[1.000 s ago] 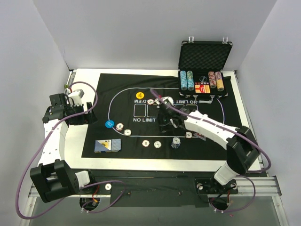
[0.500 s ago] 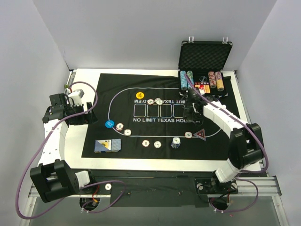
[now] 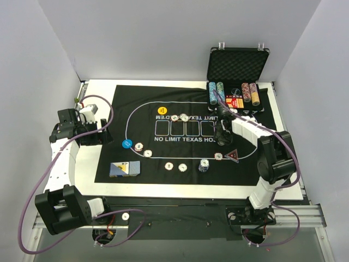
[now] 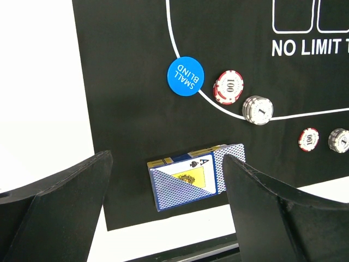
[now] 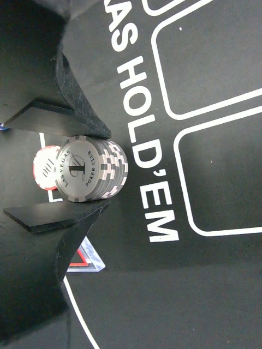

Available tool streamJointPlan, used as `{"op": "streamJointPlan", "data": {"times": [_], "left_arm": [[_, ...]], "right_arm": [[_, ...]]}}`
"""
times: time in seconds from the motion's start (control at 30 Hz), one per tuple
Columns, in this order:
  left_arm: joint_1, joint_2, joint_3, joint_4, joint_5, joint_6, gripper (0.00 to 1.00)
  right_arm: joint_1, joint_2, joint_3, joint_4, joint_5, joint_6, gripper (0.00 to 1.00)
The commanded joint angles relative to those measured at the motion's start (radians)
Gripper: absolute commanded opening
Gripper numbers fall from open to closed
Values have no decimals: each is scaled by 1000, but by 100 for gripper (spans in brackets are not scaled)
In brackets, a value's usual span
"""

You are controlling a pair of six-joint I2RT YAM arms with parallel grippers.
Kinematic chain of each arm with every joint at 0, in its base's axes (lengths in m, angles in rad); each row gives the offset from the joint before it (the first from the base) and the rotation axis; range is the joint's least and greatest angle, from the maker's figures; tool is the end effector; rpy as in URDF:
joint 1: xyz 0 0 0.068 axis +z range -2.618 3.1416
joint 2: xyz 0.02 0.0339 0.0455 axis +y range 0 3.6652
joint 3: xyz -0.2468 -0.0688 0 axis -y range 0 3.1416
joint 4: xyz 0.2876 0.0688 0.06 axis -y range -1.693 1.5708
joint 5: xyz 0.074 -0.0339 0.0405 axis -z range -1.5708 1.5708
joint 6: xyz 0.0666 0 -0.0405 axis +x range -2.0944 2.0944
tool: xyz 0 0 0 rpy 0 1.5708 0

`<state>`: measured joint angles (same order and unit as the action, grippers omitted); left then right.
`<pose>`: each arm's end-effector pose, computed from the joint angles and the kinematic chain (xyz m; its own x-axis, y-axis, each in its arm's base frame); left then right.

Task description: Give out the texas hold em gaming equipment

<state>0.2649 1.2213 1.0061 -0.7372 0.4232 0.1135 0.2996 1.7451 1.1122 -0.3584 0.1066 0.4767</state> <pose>0.3038 0.0541 0.2328 -0.7823 -0.1052 -0.6139 0.0802 0.9604 -0.2668 0.3909 0.1133 0.1175 -0.8195 0.2244 -0.5274 0.1556 0.9727 0.1722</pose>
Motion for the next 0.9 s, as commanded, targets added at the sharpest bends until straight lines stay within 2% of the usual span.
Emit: {"op": "streamJointPlan", "data": {"times": [0.0,0.23,0.33,0.4,0.47,0.6,0.7,0.87], "left_arm": [[7,-13,38,-11,19,17,93],[10,-16,43,-16,17,22,93],[10,-11,49,-22,22,18,93],[10,-9,60,-25,25,17,93],[7,-8,65,-27,23,17,93],[8,-5,71,-28,26,11,93],[8,-5,69,-25,31,5,93],[8,-6,57,-18,35,0,93]], "right_arm": [[-22,24,-20,16,51,30,32],[-36,39,-54,24,70,33,34],[-36,28,-69,38,55,33,53],[-34,8,-77,47,53,33,61],[-34,-27,-83,53,54,30,66],[-10,-155,-81,32,102,31,67],[79,-252,-52,-26,125,16,67],[223,-335,-20,-152,51,-30,70]]}}
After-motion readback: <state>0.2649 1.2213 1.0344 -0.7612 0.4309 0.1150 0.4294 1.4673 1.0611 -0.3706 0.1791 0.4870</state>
